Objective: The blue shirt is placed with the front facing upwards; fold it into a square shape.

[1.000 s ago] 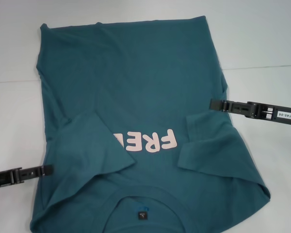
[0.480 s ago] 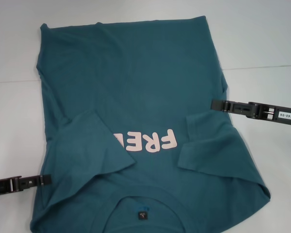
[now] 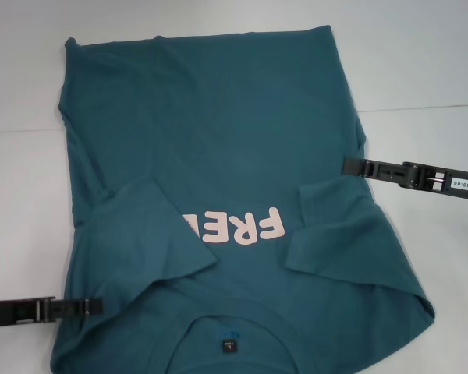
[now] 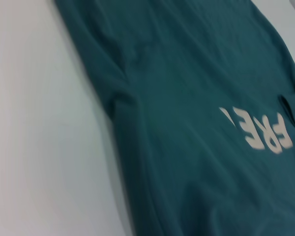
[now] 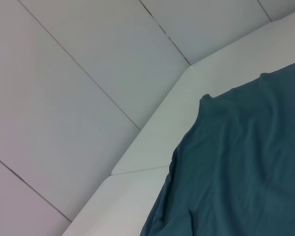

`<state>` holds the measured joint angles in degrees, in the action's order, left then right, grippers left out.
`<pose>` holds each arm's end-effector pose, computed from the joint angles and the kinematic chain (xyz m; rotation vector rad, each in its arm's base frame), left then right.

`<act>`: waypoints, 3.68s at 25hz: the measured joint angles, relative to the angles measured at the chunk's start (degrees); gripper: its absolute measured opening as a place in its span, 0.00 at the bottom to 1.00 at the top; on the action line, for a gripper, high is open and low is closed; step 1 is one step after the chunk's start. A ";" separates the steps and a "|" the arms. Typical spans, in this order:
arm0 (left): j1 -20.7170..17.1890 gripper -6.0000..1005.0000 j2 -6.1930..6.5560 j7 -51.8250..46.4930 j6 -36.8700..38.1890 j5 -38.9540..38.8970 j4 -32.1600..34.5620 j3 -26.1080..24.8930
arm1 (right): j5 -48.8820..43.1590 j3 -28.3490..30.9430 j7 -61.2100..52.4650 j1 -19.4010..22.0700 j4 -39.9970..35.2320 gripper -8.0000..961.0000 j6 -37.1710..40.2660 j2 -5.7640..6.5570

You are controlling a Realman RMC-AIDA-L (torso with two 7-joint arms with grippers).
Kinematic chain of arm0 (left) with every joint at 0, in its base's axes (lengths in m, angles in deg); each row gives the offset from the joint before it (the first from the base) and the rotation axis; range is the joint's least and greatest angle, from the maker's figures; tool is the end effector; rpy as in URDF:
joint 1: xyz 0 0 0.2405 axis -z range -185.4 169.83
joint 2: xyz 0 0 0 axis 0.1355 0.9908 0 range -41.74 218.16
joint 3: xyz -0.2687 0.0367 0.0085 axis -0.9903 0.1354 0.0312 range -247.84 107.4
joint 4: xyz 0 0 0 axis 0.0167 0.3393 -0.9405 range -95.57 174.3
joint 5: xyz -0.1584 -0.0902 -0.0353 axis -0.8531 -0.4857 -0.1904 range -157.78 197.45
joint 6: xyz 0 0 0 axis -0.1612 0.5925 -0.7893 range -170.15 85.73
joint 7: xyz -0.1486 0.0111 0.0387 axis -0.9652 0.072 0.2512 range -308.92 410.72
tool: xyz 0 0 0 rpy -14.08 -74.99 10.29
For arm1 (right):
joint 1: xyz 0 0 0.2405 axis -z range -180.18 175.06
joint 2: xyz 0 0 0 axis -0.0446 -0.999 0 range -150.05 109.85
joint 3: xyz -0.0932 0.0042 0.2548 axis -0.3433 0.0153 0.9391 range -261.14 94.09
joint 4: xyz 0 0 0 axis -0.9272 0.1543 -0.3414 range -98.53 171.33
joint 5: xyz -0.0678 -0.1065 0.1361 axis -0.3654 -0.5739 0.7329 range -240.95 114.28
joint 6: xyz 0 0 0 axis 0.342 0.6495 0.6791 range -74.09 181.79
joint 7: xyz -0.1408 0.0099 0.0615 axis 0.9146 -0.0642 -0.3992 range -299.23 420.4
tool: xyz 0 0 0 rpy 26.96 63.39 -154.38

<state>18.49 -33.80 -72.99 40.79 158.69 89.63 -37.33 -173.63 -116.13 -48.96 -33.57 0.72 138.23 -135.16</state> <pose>-0.3229 0.3041 -0.0062 -2.2574 -1.6326 -0.3040 0.2729 0.3518 0.0297 -2.3173 1.3394 0.9223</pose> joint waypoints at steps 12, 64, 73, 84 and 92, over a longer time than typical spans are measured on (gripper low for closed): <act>1.59 0.88 0.21 0.21 6.30 0.31 0.53 0.91 | 0.00 0.00 -0.05 -0.02 0.00 0.98 0.04 0.02; 1.91 0.88 0.10 -1.46 11.21 5.04 4.30 2.76 | -0.01 0.09 -0.06 0.16 0.00 0.98 -0.53 0.11; 0.43 0.88 0.78 -1.61 11.68 5.28 5.04 0.03 | -0.01 0.09 -0.06 0.16 0.00 0.98 -0.54 0.11; 0.63 0.88 0.82 -2.04 11.57 6.67 4.78 -0.17 | -0.01 0.08 -0.05 0.16 0.00 0.98 -0.53 0.11; 0.89 0.88 0.70 -2.58 11.72 6.88 4.47 1.78 | -0.01 0.08 -0.14 0.16 0.00 0.98 -0.53 0.10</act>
<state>19.38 -33.10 -75.58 52.51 165.57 94.11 -35.54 -173.64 -116.05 -49.10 -33.41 0.72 137.69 -135.06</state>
